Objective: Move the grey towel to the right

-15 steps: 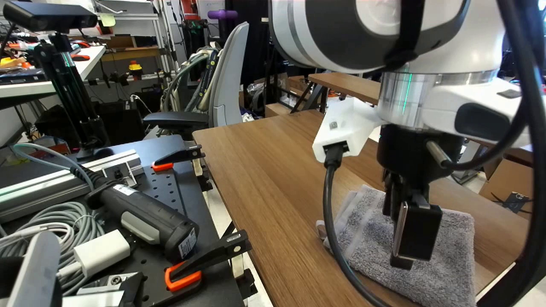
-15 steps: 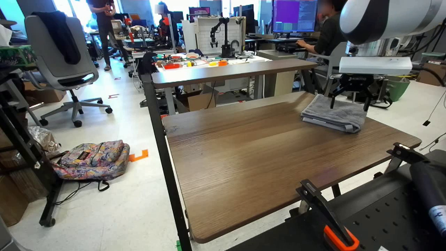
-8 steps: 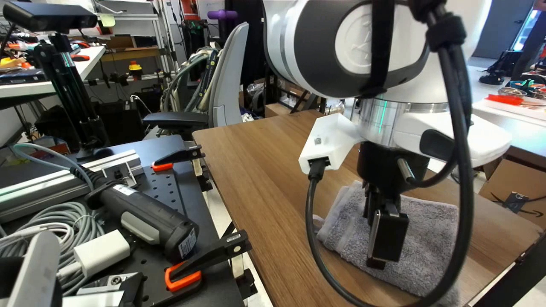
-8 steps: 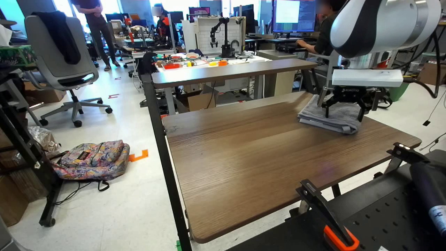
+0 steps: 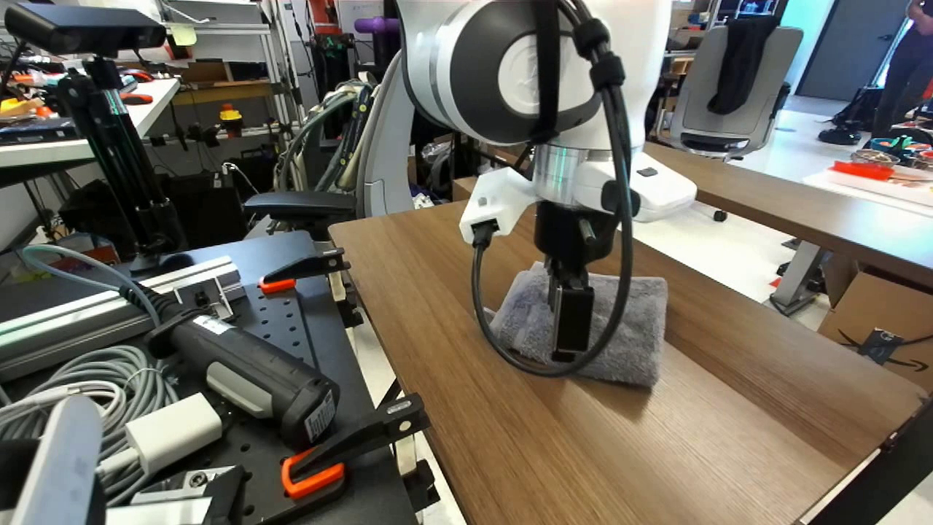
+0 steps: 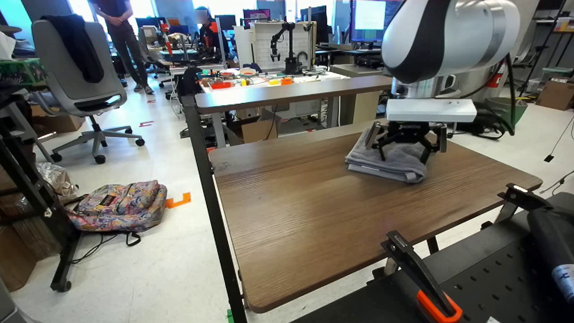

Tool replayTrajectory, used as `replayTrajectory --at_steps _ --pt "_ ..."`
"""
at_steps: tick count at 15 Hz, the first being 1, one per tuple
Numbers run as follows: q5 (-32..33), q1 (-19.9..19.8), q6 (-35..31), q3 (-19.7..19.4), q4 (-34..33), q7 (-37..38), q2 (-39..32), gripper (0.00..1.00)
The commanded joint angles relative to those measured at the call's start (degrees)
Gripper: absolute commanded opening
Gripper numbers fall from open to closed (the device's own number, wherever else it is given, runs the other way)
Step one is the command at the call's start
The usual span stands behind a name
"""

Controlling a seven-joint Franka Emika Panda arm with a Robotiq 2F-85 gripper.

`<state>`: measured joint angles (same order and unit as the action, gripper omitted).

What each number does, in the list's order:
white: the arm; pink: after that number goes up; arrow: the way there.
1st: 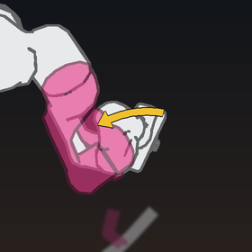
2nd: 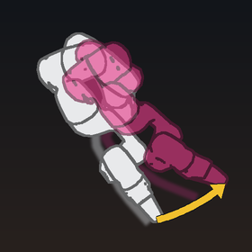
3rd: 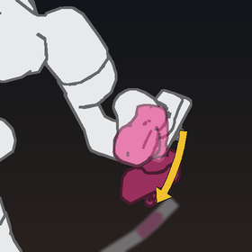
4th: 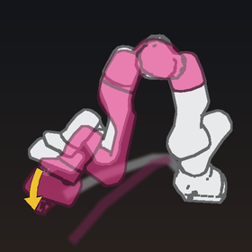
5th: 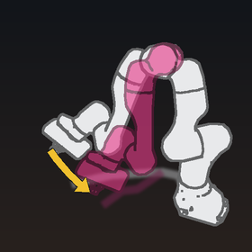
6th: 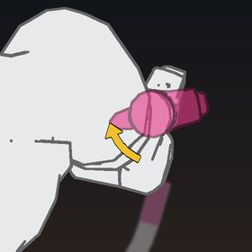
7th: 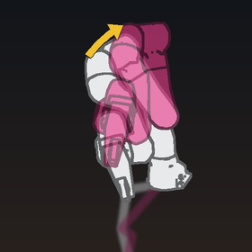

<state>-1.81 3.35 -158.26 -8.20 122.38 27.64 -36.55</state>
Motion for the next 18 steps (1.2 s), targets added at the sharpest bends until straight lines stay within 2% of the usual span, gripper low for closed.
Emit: replayTrajectory --at_steps 1,9,14,18 --pt "-2.49 3.99 -0.32 2.55 1.08 0.28 -0.88 1.00" --pt "-3.69 12.14 0.12 6.73 1.03 2.42 -0.40 1.00" --pt "-3.07 13.98 2.01 6.16 1.40 2.56 2.61 1.00" --pt "-2.28 14.42 5.35 5.70 3.28 3.40 10.29 1.00"
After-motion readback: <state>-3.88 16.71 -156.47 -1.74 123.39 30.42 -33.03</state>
